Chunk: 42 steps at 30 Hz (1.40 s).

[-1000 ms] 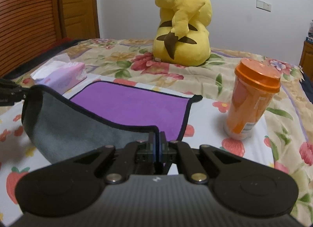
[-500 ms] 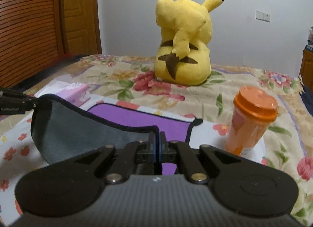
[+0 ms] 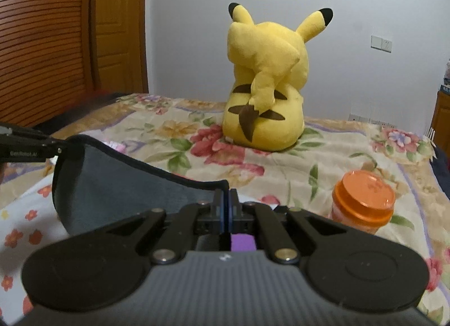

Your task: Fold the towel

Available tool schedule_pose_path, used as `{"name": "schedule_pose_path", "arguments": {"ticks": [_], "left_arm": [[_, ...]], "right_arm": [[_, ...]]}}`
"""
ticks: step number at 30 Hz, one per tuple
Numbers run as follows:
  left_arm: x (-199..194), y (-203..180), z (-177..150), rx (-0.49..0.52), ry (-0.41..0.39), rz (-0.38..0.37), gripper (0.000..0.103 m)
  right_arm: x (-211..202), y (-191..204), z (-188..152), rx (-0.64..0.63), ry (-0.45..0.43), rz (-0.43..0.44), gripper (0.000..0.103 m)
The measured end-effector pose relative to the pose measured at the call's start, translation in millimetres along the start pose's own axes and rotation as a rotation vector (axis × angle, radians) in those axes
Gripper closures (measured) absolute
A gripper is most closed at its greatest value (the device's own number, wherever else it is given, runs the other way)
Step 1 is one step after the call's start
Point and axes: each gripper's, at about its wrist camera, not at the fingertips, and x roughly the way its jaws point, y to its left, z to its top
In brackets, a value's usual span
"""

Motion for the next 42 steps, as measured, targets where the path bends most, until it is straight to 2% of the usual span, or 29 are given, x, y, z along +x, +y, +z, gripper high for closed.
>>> {"name": "schedule_pose_path", "arguments": {"ticks": [13,22,32,42], "left_arm": [[40.9,4.8,9.9,0.015,0.0,0.041,0.095],[72.2,14.2,5.3,-0.015,0.001,0.078,0.095],[118.9,20.1,-16.9,-0.007,0.062,0.112,0.095],[140.2,19.4,-31.9,0.026,0.096,0.134,0.093]], "right_arm": [[36.5,-12.4,7.3,-0.023,-0.02,-0.055,0.1],[64.5,-14.8,1.1,-0.059,-0.015,-0.082,0.1],[100.2,-22.9,-19.6,-0.044,0.036,-0.09,0.1],[124.7,-28.3,-39.3,-0.034,0.101,-0.094,0.099]]}}
